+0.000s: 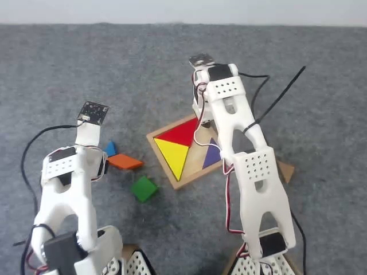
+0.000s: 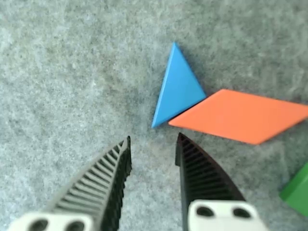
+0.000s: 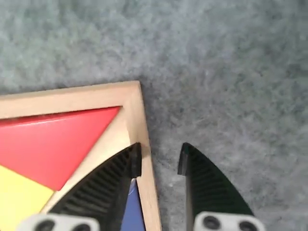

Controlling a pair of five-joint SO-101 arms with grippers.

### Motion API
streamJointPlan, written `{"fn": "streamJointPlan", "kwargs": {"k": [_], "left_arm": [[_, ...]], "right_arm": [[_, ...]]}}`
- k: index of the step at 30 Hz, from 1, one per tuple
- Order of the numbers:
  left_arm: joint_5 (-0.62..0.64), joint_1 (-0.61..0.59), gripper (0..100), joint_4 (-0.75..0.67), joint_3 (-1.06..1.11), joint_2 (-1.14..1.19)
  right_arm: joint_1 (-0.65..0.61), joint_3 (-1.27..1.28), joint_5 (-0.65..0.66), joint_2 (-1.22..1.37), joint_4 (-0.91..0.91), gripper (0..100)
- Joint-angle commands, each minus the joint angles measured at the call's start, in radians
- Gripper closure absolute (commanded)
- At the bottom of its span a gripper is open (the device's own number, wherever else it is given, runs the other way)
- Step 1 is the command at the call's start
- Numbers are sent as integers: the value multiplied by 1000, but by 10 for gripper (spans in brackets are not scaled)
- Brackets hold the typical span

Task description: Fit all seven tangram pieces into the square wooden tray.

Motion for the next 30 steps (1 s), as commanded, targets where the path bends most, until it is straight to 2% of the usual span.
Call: {"fn": "streamJointPlan", "kwargs": {"k": [1, 9, 12, 15, 19, 22, 24, 27, 30], "left_arm": [[3, 5, 852, 8, -25, -11], [3, 5, 852, 8, -25, -11], [3, 5, 852, 8, -25, -11], [3, 5, 852, 8, -25, -11], [3, 5, 852, 8, -25, -11], [3, 5, 852, 8, -25, -11], [3, 5, 852, 8, -25, -11], [3, 5, 852, 8, -25, -11], [3, 5, 852, 9, -25, -11]], "right_arm": [[-25, -41, 48, -5, -15, 843], [-21, -48, 43, 47, -5, 846], [-19, -48, 40, 42, -1, 916], [-18, -48, -43, 42, 2, 980], [4, -51, -143, 41, 28, 948], [25, -91, -160, 38, 62, 930], [28, -155, -129, 38, 101, 884], [19, -236, -6, 36, 117, 807], [-10, -203, 74, 7, 119, 805]]}}
